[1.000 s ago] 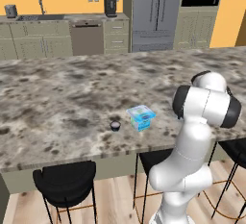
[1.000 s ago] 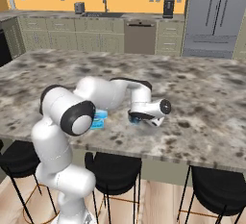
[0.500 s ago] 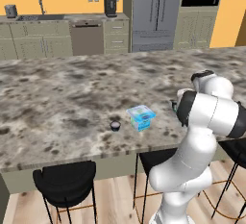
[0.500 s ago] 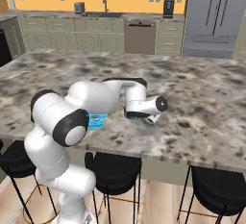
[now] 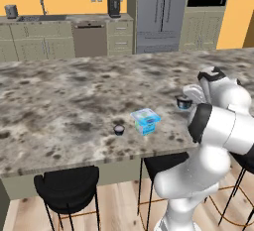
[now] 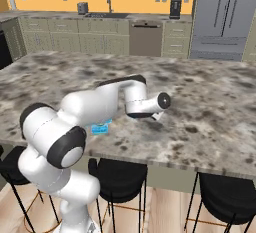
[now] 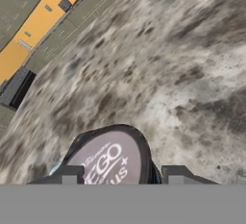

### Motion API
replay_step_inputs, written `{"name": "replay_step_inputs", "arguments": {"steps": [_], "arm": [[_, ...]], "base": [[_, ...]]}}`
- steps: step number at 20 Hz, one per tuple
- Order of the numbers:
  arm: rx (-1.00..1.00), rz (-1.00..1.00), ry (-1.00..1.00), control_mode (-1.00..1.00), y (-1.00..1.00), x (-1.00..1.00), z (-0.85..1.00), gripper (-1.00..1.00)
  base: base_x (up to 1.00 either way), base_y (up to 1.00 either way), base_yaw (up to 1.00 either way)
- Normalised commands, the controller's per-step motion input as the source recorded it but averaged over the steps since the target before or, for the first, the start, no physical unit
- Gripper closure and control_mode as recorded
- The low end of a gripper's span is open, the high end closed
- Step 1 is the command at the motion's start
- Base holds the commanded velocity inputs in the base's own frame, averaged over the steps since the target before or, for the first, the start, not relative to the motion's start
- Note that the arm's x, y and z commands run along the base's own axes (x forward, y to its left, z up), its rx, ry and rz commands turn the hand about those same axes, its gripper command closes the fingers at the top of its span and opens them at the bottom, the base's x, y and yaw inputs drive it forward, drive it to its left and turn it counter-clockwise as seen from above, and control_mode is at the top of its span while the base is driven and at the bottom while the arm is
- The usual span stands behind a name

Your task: Stack the yogurt containers by placing the smaller containers on top of the larger containers.

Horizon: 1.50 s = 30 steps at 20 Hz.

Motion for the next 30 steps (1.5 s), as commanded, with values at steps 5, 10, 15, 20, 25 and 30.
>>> {"name": "replay_step_inputs", "arguments": {"steps": [5, 10, 15, 20, 25, 30], "arm": [[-0.08, 0.0, -0.08, -1.0, 0.3, -0.26, 0.26, 1.0], [-0.07, 0.0, -0.09, -1.0, 0.33, -0.28, 0.21, 1.0], [-0.03, 0.0, -0.05, -1.0, 0.29, -0.24, 0.21, 1.0], [0.0, 0.0, 0.0, -1.0, 0.23, -0.26, 0.15, 1.0], [0.0, 0.0, 0.0, -1.0, 0.18, -0.25, 0.14, 1.0], [0.0, 0.0, 0.0, -1.0, 0.19, -0.22, 0.09, 1.0]], "base": [[0.0, 0.0, 0.0], [0.0, 0.0, 0.0], [0.0, 0.0, 0.0], [0.0, 0.0, 0.0], [0.0, 0.0, 0.0], [0.0, 0.0, 0.0]]}}
